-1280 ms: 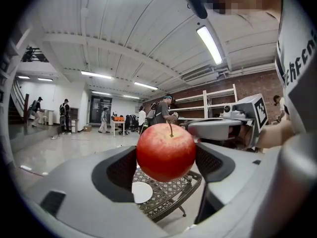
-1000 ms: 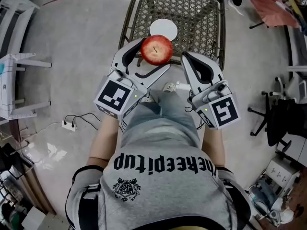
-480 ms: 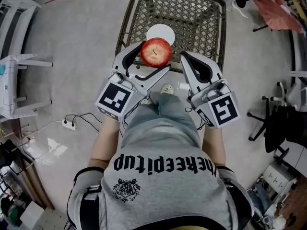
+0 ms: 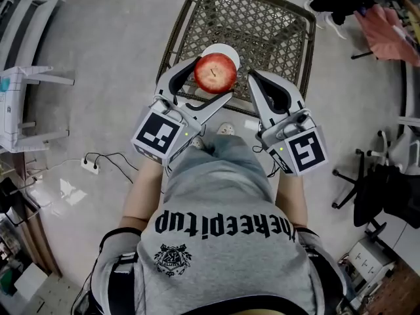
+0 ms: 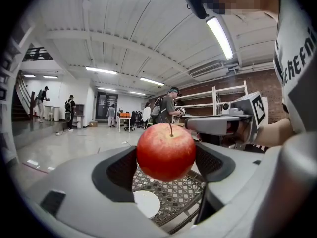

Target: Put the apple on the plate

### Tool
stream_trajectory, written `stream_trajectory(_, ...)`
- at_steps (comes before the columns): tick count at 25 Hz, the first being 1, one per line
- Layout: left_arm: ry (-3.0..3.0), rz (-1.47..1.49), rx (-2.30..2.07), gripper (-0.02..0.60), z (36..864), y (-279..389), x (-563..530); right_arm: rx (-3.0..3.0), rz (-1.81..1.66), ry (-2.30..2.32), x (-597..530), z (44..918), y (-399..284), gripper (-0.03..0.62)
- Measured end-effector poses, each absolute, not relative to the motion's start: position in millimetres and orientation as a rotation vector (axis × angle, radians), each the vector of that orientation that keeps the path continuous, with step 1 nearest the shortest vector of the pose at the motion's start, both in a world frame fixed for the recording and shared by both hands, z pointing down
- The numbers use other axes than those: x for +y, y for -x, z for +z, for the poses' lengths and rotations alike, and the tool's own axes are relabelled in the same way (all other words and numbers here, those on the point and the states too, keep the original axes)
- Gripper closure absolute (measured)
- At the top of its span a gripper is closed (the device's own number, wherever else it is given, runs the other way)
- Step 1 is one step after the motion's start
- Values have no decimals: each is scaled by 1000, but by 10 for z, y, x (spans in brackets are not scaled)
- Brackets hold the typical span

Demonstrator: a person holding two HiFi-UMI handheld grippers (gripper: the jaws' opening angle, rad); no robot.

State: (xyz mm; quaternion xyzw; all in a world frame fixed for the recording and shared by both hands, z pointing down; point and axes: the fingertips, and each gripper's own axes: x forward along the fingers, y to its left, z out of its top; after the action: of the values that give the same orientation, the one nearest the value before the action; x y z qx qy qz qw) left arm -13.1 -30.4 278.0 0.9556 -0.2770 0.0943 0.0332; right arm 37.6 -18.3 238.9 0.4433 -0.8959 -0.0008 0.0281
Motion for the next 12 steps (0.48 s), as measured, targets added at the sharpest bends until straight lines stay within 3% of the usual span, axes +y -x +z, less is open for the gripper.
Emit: stream_trajectory(12, -2917, 311, -955, 187, 2826, 64, -592, -2828, 10, -1259, -535, 2457, -418, 595)
